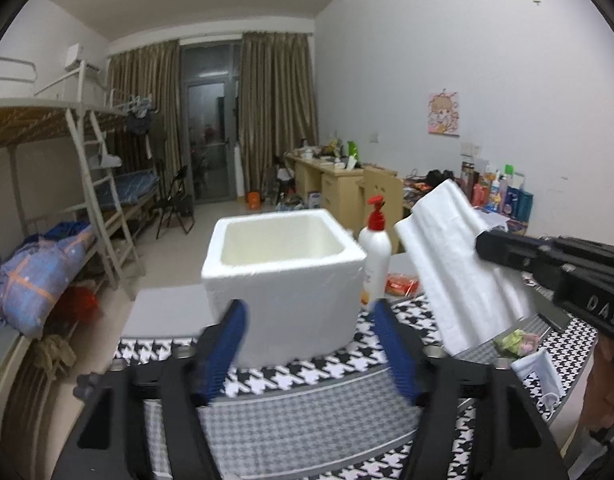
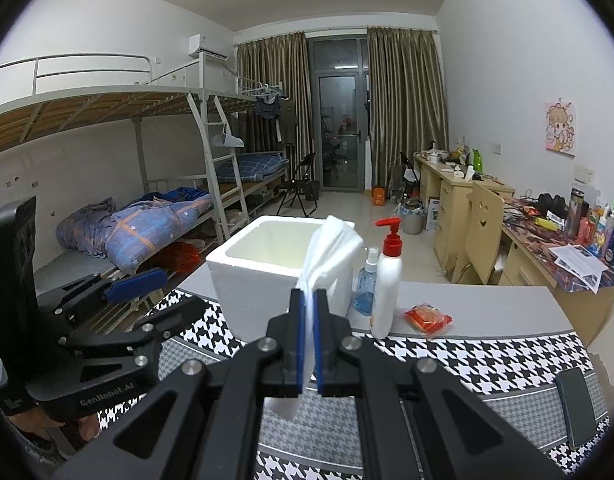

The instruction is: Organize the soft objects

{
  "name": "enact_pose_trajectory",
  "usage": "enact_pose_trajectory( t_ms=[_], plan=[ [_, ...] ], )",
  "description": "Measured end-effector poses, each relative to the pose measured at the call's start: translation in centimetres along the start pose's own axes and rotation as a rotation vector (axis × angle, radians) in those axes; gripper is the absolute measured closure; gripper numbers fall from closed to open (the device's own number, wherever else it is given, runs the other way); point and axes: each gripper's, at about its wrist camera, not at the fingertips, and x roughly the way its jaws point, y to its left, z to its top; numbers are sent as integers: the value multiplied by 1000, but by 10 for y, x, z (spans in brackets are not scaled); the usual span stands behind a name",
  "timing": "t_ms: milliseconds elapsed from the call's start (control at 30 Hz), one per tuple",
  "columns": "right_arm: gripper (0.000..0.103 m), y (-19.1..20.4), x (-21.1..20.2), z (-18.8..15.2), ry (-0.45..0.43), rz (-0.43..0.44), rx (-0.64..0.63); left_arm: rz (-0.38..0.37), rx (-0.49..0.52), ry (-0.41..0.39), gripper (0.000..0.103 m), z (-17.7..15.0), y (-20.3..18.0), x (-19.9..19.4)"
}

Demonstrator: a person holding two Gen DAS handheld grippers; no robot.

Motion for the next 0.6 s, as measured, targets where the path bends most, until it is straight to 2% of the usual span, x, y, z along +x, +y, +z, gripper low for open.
enact_pose_trajectory(
  t_ms=[33, 167, 600],
  plan=[
    [97, -1, -1, 0, 1, 3, 1, 10, -12, 4, 22, -3, 1, -1],
    [97, -1, -5, -1, -3, 15, -2, 44, -38, 26, 14, -15, 4, -3],
    [97, 0, -13, -6, -8, 85, -23, 195, -128, 121, 12, -56, 3, -7]
  ],
)
